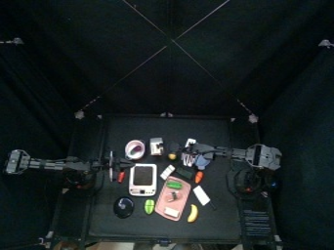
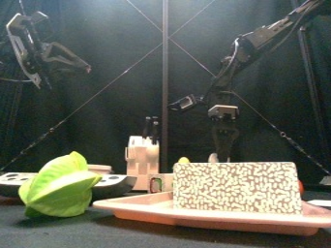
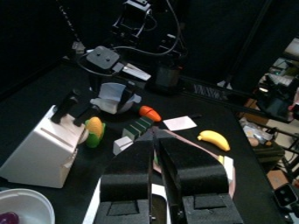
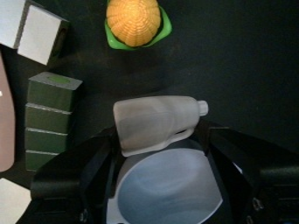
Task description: Grab detergent bottle
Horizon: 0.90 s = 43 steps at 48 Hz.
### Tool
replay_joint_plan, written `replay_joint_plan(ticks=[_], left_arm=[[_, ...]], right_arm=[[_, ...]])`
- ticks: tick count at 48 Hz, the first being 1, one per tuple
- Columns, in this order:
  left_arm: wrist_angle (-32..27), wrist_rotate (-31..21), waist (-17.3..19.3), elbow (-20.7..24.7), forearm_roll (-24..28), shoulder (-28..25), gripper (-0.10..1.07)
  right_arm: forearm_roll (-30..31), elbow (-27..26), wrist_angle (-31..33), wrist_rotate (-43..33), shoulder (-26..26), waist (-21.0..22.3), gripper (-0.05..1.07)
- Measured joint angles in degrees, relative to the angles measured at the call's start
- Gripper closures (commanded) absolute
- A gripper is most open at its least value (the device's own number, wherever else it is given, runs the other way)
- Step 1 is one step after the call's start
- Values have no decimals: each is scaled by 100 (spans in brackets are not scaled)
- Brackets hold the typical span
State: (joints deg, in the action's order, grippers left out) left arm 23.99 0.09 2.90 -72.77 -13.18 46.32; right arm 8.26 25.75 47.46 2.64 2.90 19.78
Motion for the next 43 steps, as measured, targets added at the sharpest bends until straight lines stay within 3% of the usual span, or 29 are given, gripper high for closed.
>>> replay_joint_plan(ticks=[25,43], left_arm=[[0,-9,-9,-88,26,53,51],[-35,-18,-44,-158,167,343,51]], right_arm=[[-70,-9,26,-9,-62,-167,27],[-123,-26,-325,-18,-62,-624,27]])
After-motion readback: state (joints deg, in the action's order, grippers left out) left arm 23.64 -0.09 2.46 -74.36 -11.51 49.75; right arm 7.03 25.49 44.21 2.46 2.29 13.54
